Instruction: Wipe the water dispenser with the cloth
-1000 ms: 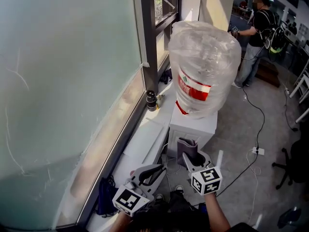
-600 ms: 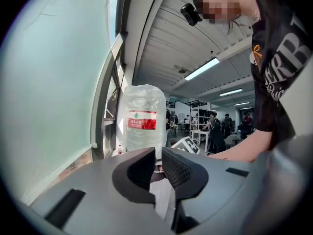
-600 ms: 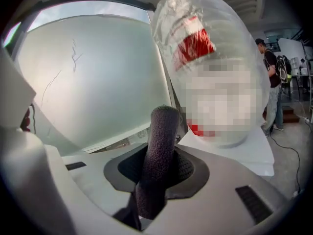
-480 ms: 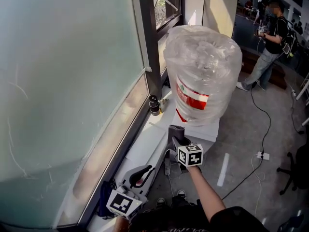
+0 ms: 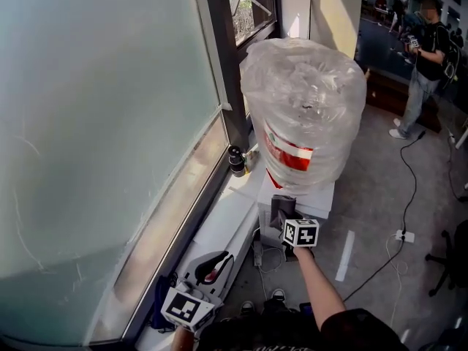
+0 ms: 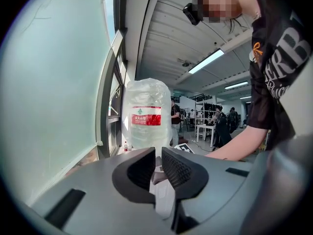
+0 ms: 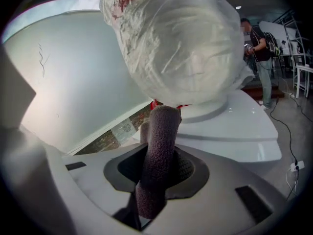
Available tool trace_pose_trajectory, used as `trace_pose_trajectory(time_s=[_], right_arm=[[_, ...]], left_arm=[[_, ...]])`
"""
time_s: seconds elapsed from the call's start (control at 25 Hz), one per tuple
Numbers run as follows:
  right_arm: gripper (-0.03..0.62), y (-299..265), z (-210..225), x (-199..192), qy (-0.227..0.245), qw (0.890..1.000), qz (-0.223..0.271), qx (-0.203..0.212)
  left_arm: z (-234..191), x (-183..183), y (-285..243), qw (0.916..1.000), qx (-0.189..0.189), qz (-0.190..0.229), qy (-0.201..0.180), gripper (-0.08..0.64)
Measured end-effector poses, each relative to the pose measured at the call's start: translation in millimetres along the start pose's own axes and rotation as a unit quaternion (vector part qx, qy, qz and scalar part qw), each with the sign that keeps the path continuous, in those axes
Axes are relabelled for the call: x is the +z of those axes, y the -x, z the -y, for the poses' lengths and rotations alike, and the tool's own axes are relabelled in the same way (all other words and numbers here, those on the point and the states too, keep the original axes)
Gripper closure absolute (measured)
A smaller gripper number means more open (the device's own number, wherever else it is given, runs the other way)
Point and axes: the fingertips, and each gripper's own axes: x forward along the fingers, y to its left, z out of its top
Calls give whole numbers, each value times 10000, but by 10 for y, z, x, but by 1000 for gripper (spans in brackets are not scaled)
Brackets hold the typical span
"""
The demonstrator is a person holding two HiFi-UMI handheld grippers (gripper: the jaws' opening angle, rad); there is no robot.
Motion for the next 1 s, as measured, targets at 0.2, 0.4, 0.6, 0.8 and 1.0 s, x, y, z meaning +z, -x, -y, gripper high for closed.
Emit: trace_pose_trajectory(time_s=[0.2,0.4,0.6,0.8,1.0], right_arm=[[479,310,371,-40,0,9997,81,-236],[479,702,873,-116,-85,9981,114,-592],[479,1006,1290,-209,-78,9960,116,-880],[480,1206,1452,-250,354,9942,-64,-1017],[480,1335,1138,-77,766,9941,56,-765]], left_arm=[[139,5,-193,9995,-326,-2,-43,509],[309,5,-317,9979,-640,12,-107,509],[398,-43,-331,9965,-822,-36,-122,509],[418,-85,-286,9954,-943,-74,-165,509],[320,-197,-250,9954,-945,-102,-120,509]])
